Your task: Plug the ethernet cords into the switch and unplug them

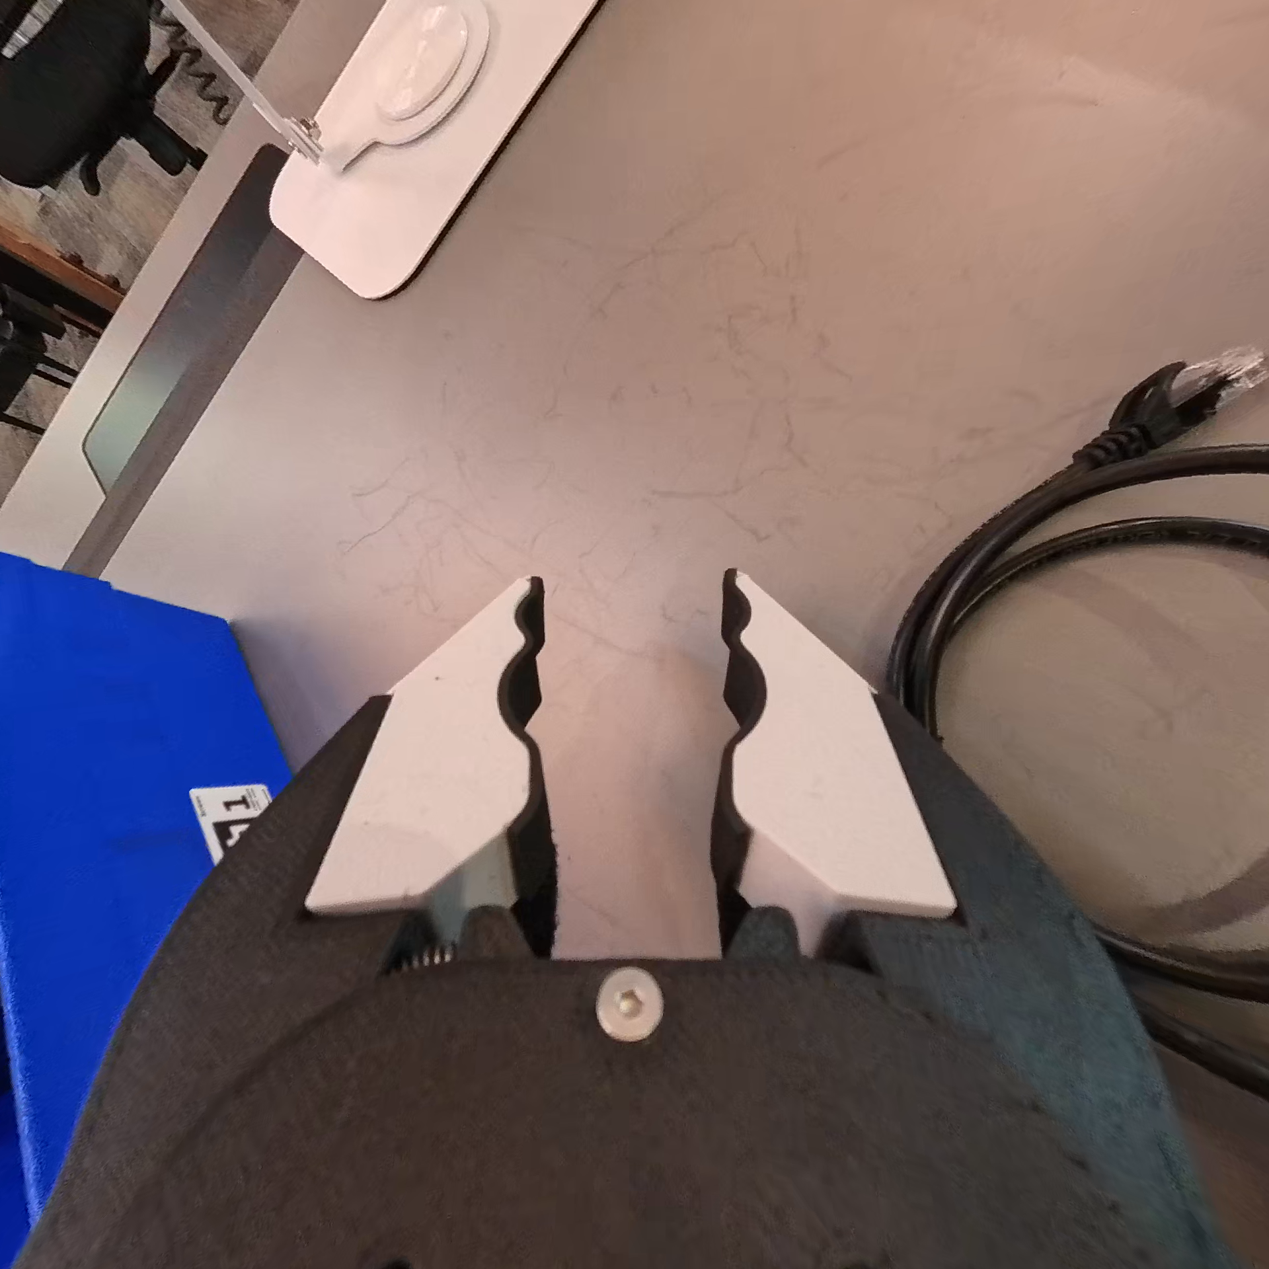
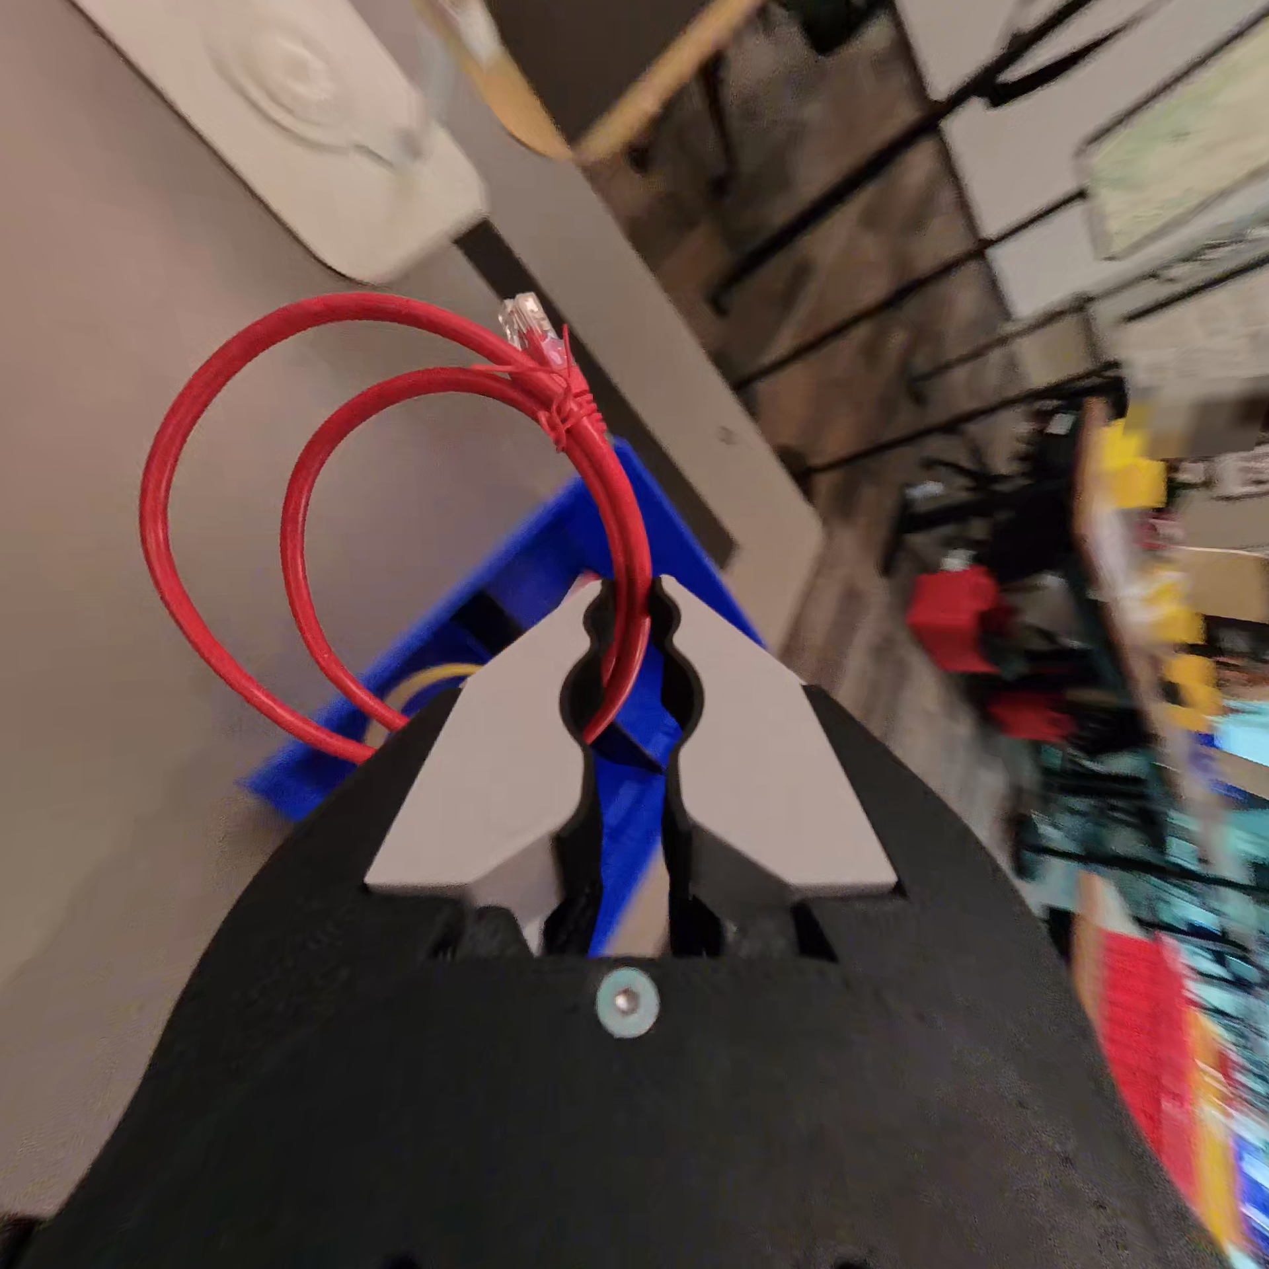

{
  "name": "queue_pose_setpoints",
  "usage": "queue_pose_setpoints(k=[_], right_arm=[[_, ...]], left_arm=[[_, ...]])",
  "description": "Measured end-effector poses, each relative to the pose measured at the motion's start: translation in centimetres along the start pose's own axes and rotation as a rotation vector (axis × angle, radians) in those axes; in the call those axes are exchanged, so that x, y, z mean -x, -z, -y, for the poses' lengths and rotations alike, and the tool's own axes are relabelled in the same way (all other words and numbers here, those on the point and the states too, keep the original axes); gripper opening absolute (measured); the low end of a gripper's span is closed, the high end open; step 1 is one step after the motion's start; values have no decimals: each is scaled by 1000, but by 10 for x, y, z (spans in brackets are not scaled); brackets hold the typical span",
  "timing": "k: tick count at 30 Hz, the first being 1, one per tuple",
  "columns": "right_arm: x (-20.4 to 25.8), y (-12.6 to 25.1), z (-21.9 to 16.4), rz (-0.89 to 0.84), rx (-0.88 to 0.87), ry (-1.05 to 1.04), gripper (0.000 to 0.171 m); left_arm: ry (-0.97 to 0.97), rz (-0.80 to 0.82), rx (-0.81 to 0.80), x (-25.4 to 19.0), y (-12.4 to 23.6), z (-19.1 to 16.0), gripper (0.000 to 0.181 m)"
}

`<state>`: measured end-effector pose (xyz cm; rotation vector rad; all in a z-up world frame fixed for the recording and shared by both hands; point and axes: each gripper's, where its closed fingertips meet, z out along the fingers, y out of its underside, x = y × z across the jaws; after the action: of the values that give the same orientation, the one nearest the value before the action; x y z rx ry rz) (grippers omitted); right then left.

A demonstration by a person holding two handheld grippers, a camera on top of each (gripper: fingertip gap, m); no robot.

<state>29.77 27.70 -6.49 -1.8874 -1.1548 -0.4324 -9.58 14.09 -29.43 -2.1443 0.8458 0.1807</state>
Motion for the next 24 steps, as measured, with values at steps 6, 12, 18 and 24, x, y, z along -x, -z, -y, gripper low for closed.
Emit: queue_pose_setpoints(k=[6, 12, 18, 24], right_arm=[[-19, -43, -86, -82, 84, 184, 8], [23, -84, -132, -6, 126, 249, 9], [52, -105, -170, 106, 280, 203, 29], [72, -66, -87, 163, 94, 102, 40]], left_arm=[[-8, -3, 2, -3, -1, 0, 49], [-8, 0, 12, -4, -3, -1, 49], [-16, 5, 16, -6, -4, -1, 49], [-3, 4, 19, -5, -7, -2, 49]])
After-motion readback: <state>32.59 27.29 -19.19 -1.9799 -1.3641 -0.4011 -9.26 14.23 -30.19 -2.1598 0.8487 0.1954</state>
